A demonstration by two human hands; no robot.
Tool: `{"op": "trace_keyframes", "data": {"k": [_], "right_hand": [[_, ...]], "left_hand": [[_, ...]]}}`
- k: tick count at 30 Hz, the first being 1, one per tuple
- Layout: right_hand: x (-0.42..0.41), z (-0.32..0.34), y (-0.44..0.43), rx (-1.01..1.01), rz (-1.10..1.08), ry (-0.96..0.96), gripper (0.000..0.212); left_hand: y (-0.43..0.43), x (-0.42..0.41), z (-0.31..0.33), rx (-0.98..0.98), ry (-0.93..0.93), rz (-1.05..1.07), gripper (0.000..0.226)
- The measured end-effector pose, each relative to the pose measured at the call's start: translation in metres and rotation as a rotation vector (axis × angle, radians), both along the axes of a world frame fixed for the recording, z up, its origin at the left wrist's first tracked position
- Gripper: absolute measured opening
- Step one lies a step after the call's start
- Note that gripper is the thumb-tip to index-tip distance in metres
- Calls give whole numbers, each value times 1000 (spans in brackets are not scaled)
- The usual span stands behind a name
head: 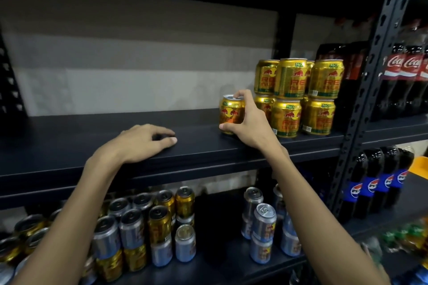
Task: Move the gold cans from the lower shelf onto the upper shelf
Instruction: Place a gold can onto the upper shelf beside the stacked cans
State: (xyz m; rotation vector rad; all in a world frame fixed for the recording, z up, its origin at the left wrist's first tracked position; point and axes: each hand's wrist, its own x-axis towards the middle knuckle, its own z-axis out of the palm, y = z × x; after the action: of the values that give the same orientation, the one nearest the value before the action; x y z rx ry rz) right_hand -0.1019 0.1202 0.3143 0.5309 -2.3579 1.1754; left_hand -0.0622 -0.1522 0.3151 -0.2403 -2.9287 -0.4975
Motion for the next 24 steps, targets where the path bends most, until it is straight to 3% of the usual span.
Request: {"op": "trace_keyframes", "data": {"k": [6,12,20,24], "right_hand": [[-15,2,5,18,-29,-52,70],[-23,1,6,88,-42,-139,88],[-29,-1,8,110,-71,-188,91],[-27,-2,8,144,-57,-183,94]], "left_hand": [[-5,-4,-2,-18,-30,-20,57],[-7,-6,-3,13,-51,-17,79],[-5,-5,-4,28,-78,4,84],[-3,-5,-3,18,-81,7,76]]}}
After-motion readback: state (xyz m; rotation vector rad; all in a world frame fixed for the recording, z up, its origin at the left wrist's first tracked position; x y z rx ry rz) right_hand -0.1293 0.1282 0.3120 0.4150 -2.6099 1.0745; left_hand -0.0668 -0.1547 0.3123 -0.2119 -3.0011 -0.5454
